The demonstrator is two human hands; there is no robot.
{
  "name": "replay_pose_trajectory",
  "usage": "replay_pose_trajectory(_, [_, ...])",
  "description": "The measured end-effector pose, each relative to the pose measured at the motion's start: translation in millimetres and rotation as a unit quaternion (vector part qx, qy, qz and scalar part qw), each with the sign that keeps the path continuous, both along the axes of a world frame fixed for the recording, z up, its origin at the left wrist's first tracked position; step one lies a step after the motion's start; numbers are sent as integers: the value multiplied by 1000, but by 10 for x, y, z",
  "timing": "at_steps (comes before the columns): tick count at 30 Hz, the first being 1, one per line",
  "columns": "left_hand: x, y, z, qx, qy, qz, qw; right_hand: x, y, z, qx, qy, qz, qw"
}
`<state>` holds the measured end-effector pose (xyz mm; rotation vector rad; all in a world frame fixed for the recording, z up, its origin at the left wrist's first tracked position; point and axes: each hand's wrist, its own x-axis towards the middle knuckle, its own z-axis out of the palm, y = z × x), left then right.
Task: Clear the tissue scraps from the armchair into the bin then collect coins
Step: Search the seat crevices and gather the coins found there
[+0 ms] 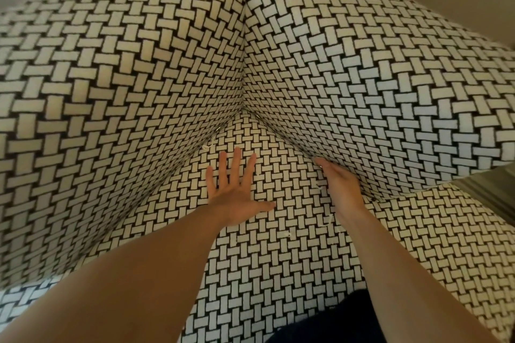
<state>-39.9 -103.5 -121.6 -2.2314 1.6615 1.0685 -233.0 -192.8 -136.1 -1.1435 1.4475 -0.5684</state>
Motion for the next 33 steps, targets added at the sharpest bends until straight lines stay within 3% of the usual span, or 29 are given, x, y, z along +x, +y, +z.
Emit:
replay_pose_trajectory(7, [-4, -17, -11, -1, -10, -1, 1000, -35, -108, -253, 29, 119, 94, 988])
replay_pose_trajectory(11, [-11, -1, -12, -4, -16, -2, 1000, -71, -160, -356, 66, 105, 83, 989])
replay_pose_trajectory(18, [-16, 6, -18, -7, -13, 2, 1000, 5, -58, -120, 38, 85, 68, 993])
replay_pose_trajectory(26, [-5, 15, -43, -15, -12, 3, 1000, 57, 88, 402, 53, -64, 11, 996])
replay_pose_trajectory(33, [-4, 30, -68, -36, -17, 0, 999, -171, 227, 645, -3, -7, -31, 999])
